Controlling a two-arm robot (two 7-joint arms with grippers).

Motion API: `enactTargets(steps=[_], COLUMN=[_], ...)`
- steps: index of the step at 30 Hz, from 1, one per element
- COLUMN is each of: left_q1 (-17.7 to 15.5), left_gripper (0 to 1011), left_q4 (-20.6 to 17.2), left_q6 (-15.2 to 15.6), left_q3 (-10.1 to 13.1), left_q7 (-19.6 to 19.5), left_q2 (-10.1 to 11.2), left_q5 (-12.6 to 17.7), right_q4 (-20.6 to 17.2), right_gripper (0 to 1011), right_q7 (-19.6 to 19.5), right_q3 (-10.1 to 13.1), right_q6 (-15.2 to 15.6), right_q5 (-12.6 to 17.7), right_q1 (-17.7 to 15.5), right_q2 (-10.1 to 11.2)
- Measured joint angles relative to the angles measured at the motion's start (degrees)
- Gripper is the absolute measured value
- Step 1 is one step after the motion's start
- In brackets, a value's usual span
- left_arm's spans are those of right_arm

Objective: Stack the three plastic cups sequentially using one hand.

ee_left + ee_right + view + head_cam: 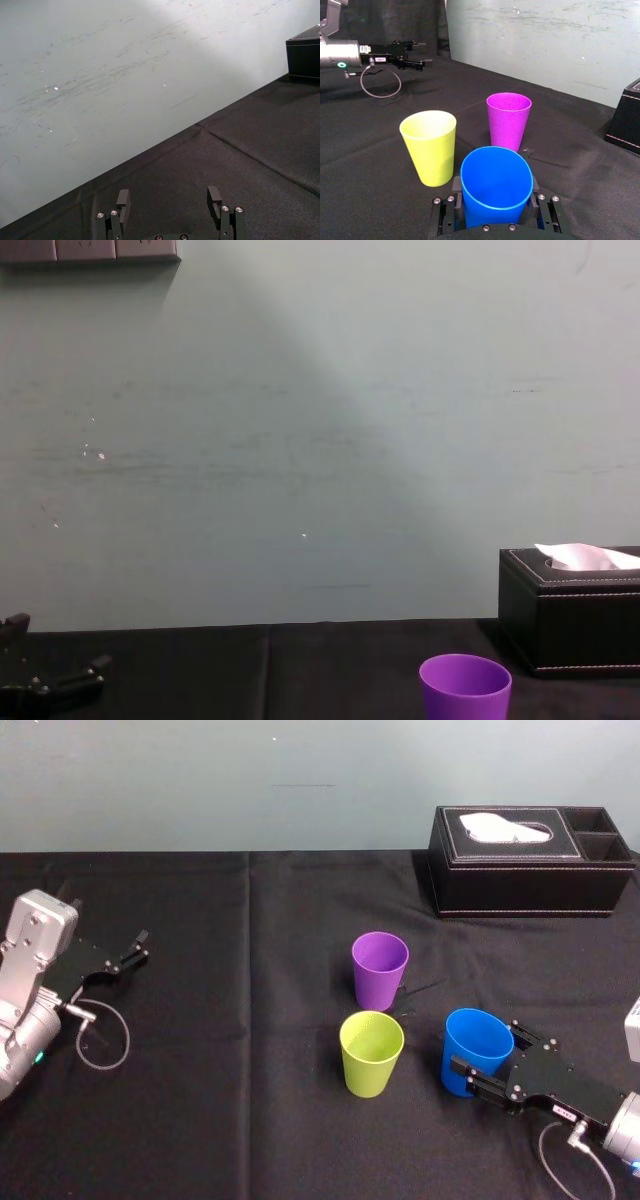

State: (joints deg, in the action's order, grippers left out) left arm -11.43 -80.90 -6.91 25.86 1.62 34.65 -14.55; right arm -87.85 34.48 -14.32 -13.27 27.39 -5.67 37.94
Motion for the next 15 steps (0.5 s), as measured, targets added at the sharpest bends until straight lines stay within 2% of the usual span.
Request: enactTargets(steps=[12,15], left_q1=[0.0,0.0], left_gripper=[1011,1011], left_q4=[0.0,0.0], left_q6=[0.0,0.0], left_q3=[0.0,0.0], left_q7=[0.0,0.0], left_q2=[0.0,0.0], left_q5=[0.0,0.0], right_q4=[0.0,-1.1], right_gripper=[737,738], right_q7=[0.0,-1.2], right_q3=[0.0,1.0], right_q6=[-0.1,0.2], right_q5=[0.0,0.0], right_q1=[-0.1,-1.0], right_q2=[0.1,-0.3])
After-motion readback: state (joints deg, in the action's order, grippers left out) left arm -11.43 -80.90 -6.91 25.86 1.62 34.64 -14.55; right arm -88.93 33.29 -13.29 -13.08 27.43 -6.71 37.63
